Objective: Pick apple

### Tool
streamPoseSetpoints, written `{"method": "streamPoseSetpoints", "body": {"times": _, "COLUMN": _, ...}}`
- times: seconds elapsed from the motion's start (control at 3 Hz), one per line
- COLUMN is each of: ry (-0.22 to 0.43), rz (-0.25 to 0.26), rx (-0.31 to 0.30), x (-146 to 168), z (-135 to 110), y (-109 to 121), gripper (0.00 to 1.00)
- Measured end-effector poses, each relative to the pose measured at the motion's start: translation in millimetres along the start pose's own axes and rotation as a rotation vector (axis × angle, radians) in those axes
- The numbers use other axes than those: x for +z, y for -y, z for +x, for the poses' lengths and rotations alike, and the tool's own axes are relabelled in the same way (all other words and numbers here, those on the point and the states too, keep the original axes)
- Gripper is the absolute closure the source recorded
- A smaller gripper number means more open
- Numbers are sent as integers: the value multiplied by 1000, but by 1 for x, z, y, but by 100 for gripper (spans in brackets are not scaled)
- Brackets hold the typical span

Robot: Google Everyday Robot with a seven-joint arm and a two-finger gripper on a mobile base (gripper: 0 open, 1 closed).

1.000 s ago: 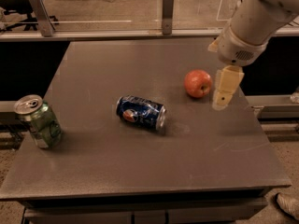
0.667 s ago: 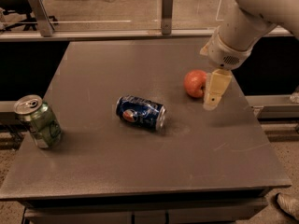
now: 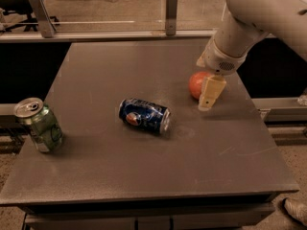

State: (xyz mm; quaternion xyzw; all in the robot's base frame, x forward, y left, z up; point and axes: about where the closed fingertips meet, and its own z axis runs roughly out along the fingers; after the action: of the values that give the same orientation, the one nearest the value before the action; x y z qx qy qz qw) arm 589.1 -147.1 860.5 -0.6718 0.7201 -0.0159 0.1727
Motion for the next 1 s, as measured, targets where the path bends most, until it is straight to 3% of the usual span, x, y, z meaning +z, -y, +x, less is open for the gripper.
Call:
{"method": "streamPoseSetpoints", "body": {"times": 0.67, "ry": 3, "rz": -4, "rx": -1, "x": 2, "z": -1, "y": -1, "gripper": 65}}
{"method": "streamPoseSetpoints", "body": {"times": 1.0, "ry": 11, "rz": 36, "rx": -16, "x": -30, "z": -3, "y": 1, "gripper": 88}}
